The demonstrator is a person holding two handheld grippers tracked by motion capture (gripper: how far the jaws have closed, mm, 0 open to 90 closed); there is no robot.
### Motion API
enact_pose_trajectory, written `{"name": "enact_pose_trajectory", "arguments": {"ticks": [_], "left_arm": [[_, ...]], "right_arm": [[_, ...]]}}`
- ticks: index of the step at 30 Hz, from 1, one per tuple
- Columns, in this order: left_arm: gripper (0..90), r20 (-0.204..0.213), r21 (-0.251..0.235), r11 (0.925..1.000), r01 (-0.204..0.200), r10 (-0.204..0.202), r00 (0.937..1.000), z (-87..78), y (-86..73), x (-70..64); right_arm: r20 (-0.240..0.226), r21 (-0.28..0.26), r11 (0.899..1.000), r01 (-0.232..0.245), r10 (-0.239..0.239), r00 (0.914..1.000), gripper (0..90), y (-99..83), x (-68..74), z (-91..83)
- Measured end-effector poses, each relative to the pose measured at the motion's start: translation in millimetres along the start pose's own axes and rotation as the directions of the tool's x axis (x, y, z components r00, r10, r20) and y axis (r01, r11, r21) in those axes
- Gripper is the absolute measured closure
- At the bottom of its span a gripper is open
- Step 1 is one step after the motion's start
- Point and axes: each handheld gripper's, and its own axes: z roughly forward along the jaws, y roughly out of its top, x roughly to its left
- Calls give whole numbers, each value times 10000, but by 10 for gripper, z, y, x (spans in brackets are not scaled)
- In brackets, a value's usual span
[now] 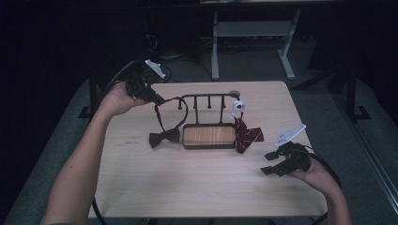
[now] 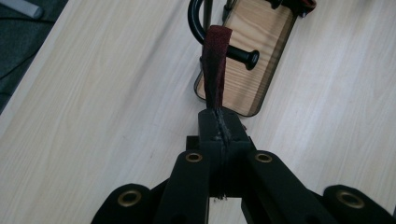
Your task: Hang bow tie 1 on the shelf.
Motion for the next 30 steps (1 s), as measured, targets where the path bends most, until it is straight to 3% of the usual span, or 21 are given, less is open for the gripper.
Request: {"name": "enact_pose_trajectory", "arguments": {"ticks": [11, 18, 30], "left_arm": [[892, -135, 125, 9999, 107, -105, 9999, 42, 20, 15], [843, -314, 83, 9999, 138, -135, 9994, 6, -9, 10], [832, -205, 95, 9999, 36, -34, 9998, -6, -67, -40]], "right_arm": [[-38, 43, 10000, 23, -22, 10000, 368, 3, 4, 1], [-15, 26, 10000, 21, -21, 10000, 367, 3, 5, 1], [51, 26, 10000, 24, -24, 10000, 366, 2, 11, 1]]}}
